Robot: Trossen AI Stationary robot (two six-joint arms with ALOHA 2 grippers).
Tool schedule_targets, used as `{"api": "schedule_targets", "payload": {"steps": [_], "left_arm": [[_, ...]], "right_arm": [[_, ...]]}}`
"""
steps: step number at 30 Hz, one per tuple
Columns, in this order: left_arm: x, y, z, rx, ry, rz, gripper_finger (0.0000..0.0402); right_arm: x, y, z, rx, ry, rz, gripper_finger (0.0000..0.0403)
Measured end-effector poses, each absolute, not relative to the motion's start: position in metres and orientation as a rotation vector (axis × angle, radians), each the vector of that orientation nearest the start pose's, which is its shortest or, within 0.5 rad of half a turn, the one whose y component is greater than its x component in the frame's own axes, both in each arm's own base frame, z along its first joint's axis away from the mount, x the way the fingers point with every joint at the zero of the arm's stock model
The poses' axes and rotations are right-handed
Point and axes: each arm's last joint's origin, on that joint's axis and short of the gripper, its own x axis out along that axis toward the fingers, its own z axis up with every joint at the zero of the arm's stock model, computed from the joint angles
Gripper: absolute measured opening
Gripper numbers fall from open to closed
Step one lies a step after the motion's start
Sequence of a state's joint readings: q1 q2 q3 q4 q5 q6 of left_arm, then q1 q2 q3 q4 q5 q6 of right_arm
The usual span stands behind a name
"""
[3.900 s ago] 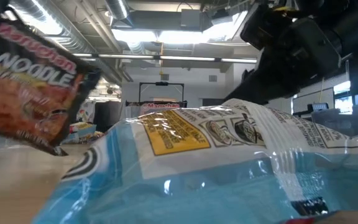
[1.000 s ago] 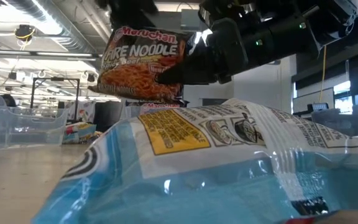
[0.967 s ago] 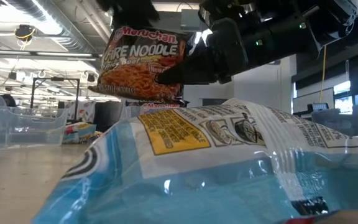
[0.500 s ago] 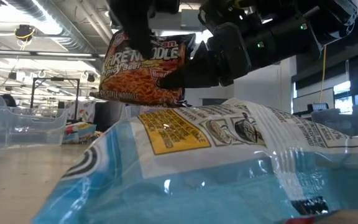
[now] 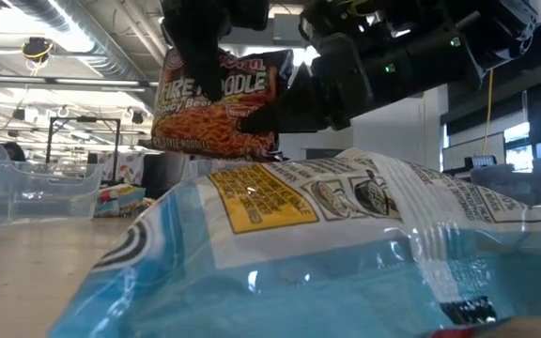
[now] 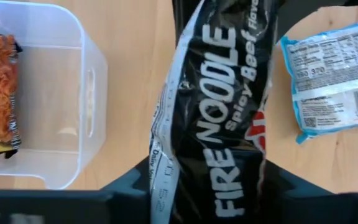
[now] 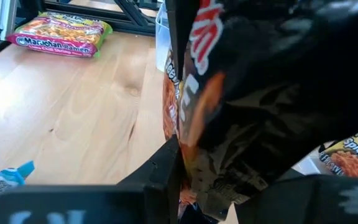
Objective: Sort Maruchan noodles
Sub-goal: Put the black noodle pack into the right transparent bin
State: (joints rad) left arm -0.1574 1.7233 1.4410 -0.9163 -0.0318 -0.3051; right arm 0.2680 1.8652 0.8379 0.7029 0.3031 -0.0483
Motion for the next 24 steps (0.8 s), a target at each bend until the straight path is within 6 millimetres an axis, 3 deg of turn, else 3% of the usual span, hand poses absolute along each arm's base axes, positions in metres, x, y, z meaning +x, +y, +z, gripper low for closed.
{"api": "schedule_targets", "payload": {"steps": [7,11,19,24], "left_arm": [[0.344,-0.054,0.264,-0.141,1.189,0.065,0.0113],[0.343,-0.053,0.269,-0.113,1.200,0.058,0.0112],[0.343,-0.035,0.315,0.028,1.159,0.158,0.0112],[0.346,-0.011,0.326,0.095,1.128,0.202,0.0112]], "right_arm": [[0.354,0.088,0.148,-0.126,0.308,-0.032,0.0134],[0.349,0.087,0.165,-0.140,0.304,-0.039,0.0177],[0.314,0.081,0.207,-0.169,0.460,-0.068,0.0215],[0.291,0.083,0.219,-0.140,0.561,-0.088,0.0216]]}}
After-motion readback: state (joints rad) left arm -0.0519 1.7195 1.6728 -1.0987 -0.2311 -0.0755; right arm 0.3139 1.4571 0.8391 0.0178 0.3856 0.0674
